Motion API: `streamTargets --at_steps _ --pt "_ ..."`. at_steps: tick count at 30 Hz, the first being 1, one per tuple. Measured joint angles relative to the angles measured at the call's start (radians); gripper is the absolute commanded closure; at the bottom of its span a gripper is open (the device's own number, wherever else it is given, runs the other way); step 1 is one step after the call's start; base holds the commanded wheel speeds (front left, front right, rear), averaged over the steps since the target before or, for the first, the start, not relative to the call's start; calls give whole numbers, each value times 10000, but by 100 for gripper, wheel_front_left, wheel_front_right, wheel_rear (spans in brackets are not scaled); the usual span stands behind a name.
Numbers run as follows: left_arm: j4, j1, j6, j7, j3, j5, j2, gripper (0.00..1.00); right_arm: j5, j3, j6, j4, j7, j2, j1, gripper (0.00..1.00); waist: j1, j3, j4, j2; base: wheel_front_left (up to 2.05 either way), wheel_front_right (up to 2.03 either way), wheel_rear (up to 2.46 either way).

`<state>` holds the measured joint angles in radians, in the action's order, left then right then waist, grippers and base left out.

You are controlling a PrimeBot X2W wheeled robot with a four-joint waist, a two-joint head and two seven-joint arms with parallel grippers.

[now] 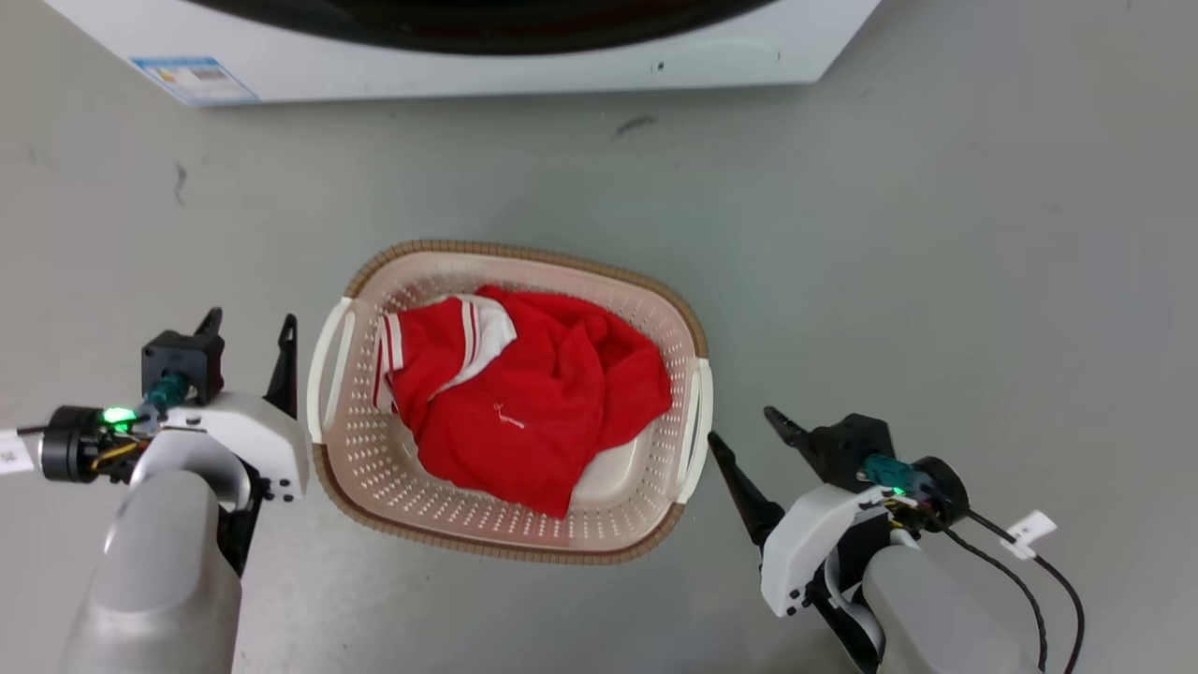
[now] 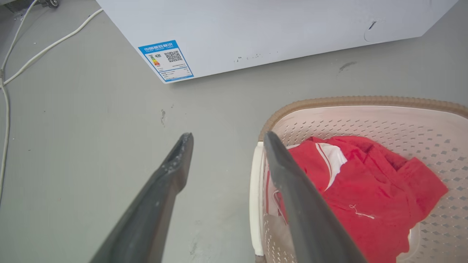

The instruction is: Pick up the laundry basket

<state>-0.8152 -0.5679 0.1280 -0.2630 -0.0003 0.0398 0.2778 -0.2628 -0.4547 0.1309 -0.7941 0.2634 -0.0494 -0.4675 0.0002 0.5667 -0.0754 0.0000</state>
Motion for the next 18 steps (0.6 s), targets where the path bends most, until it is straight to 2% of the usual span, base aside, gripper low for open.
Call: streamTargets --at_steps 7,18 --pt "-1087 -889 12 0 -543 12 282 0 -961 -1262 0 -1273 0 0 -851 0 -1 797 -40 0 0 0 0" --pt "-2581 -2050 13 0 -1300 458 491 0 -2213 -3173 0 -2286 0 0 -2243 0 -1 2097 -186 0 0 0 0"
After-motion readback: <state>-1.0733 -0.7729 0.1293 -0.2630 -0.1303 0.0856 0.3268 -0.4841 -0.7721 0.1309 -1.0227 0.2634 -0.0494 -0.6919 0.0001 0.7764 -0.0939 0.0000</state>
